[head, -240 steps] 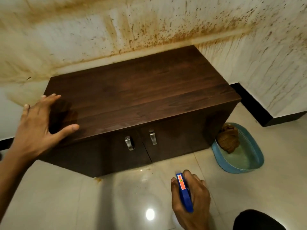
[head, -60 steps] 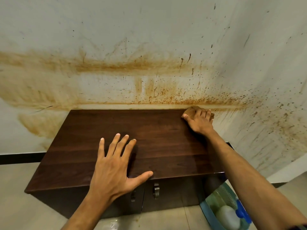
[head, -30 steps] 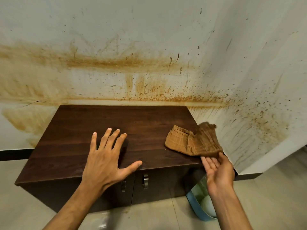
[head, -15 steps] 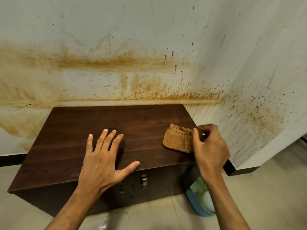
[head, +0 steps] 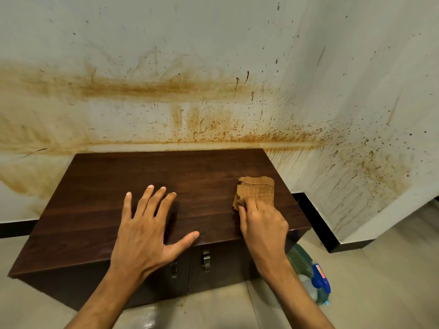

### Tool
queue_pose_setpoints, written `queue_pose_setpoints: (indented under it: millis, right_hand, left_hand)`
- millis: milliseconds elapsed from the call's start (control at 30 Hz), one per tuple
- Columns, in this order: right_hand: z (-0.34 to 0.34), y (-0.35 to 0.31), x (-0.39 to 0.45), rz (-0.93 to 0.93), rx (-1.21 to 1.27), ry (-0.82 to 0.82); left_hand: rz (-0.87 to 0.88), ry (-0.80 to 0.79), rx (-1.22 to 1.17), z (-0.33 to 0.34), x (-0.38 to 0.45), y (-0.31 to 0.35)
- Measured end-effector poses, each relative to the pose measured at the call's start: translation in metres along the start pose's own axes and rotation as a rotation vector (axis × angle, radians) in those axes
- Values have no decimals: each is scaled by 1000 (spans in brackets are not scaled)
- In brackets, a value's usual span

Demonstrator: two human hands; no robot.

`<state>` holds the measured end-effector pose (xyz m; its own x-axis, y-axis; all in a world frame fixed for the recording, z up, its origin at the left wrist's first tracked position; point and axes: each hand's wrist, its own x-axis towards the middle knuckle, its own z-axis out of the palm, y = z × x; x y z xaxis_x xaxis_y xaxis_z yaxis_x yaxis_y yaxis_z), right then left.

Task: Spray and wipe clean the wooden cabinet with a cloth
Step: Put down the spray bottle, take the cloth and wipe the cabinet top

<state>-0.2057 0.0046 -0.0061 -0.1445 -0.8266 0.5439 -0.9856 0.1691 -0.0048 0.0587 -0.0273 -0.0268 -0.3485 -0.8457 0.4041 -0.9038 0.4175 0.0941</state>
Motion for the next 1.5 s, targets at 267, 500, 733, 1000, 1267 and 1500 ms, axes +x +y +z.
queue_pose_setpoints:
  millis: [267,500,733,1000,1267,1500]
  right_hand:
    - [-21,21,34,188,270,-119]
    - [13,6,32,168,212,-519]
    - [72,45,144,187,186,-583]
    - [84,76,142,52,182,-553]
    - [11,116,2,-63,204,-476]
    - [44,97,73,72,183,-511]
  left_hand:
    - [4,1,-3,0,-1,1]
    - [-2,-26,-11,-1,0,0]
    - [-1,-33,-12,-3,0,1]
    - [-12,-33,-19,-6,-2,0]
    - [-13,-84,-11,-7,-1,1]
    - [25,-181,64,-40,-16,-24]
